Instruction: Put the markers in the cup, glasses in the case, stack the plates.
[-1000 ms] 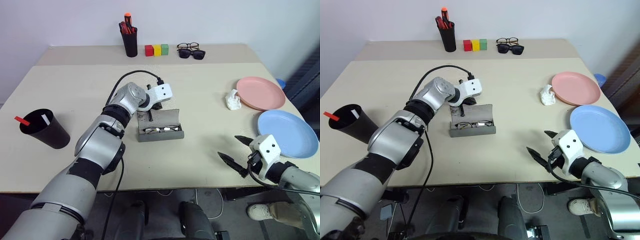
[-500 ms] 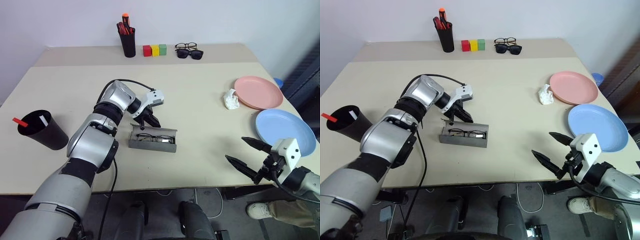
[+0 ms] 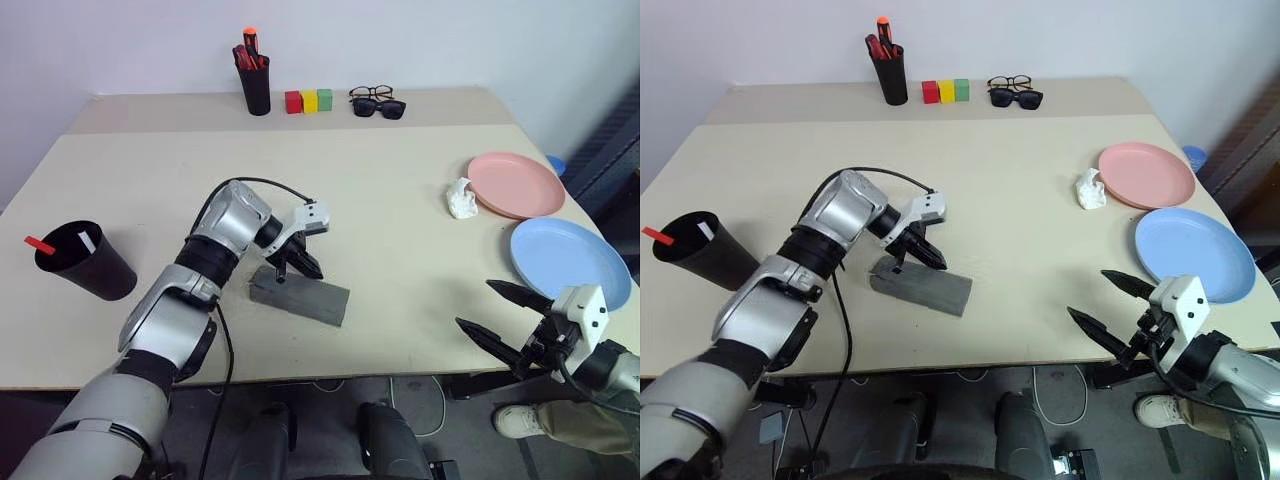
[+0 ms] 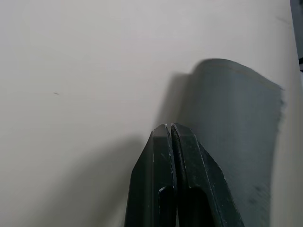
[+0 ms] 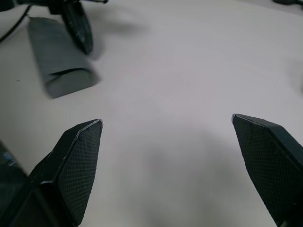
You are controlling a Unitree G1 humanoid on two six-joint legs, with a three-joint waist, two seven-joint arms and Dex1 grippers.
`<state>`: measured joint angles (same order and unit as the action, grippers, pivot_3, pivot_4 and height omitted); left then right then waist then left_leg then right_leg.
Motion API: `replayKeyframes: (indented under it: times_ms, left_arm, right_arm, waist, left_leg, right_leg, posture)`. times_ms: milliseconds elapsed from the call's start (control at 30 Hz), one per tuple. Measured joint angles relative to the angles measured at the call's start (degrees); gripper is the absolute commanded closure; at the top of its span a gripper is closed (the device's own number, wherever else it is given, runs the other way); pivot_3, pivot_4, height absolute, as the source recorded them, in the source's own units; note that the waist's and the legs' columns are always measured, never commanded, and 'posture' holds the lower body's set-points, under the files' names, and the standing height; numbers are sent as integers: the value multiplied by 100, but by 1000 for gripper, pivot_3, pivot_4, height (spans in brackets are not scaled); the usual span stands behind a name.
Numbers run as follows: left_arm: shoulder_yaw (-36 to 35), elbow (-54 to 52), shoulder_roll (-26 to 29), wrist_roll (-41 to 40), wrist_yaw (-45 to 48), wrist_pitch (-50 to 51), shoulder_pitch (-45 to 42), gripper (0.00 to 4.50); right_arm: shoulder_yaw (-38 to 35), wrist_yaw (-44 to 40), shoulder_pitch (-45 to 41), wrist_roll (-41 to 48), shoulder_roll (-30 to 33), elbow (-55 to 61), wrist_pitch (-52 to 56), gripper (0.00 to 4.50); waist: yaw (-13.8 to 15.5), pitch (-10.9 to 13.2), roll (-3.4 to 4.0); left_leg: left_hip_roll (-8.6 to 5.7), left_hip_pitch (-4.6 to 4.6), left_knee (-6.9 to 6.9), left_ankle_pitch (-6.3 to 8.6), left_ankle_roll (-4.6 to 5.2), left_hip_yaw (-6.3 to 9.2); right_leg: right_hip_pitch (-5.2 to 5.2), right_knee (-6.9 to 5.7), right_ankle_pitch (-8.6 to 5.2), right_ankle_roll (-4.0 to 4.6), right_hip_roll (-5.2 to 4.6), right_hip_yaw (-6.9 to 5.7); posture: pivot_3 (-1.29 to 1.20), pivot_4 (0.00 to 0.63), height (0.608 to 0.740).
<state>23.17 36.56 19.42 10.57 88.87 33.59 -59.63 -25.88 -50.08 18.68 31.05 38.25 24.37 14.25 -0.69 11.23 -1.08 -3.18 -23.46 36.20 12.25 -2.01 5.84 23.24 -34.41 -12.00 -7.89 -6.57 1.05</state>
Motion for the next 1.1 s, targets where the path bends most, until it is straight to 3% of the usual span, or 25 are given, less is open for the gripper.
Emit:
replayKeyframes:
  times_ms: [100, 233, 400, 500, 733, 767, 933, 1033, 1100]
  left_arm:
    - [-159, -334, 106, -211, -210, 47, 41, 4454]
    - [-910, -924, 80, -801, -729, -79, 49, 4454]
    - [-1376, -2270, -83, -1589, -1162, 76, 252, 4454]
    - [-1230, -2868, -176, -1893, -1191, 342, 615, 3641]
    - [-745, -3393, -176, -2136, -1522, 769, 889, 311]
    - [-702, -3453, -170, -2149, -1577, 797, 888, 77]
    - [-574, -3607, -122, -2242, -1795, 837, 893, 77]
    - [-513, -3730, -91, -2289, -1905, 878, 893, 0]
    - [-472, -3792, -82, -2367, -1960, 944, 893, 0]
  right_arm:
    - [11, 337, -262, -143, 4, -219, 174, 0]
    - [11, 848, -616, -395, 23, -603, 402, 0]
    - [65, 1264, -1002, -872, 196, -1362, 629, 0]
    - [161, 1393, -1227, -1126, 266, -1881, 672, 0]
    - [513, 1429, -1781, -1524, 337, -2810, 625, 0]
    - [528, 1426, -1874, -1540, 343, -2915, 620, 0]
    - [641, 1404, -2285, -1652, 351, -3371, 532, 0]
    - [707, 1347, -2505, -1684, 373, -3618, 525, 847]
    - [746, 1277, -2604, -1678, 374, -3728, 550, 1766]
  waist:
    - [8, 0, 0]
    - [20, 0, 1]
    - [15, -3, 5]
    - [-1, -5, 9]
    - [-18, -5, 11]
    - [-15, -5, 11]
    - [-18, -5, 12]
    - [-17, -5, 11]
    - [-14, -5, 11]
  left_leg:
    - [0, -1, 1, 0, 0, 0]
    - [-1, -3, -2, 0, 0, 5]
    - [-8, -2, -3, 0, 0, -2]
    - [-7, 5, -2, -1, 0, -5]
    - [-7, 10, 2, -1, 1, -9]
    - [-7, 9, 2, -1, 1, -9]
    - [-7, 10, 3, -1, 1, -10]
    - [-7, 11, 3, -1, 1, -10]
    - [-7, 12, 4, -1, 1, -10]
  right_leg:
    - [0, 2, -1, 3, 0, 0]
    - [2, 3, 4, 10, -6, -1]
    - [-1, 6, 13, -9, -11, 1]
    - [-3, -4, 12, -5, -9, 3]
    - [-3, -11, 4, 8, -6, 7]
    - [-4, -10, 5, 8, -6, 7]
    - [-4, -10, 7, 4, -6, 8]
    - [-6, -10, 7, 5, -5, 7]
    - [-9, -9, 6, 5, -5, 8]
  posture:
    - [0, 150, 740]
    - [0, 150, 740]
    - [0, 150, 740]
    - [0, 150, 740]
    - [0, 150, 740]
    - [0, 150, 740]
    - [0, 150, 740]
    - [0, 150, 740]
    - [0, 150, 740]
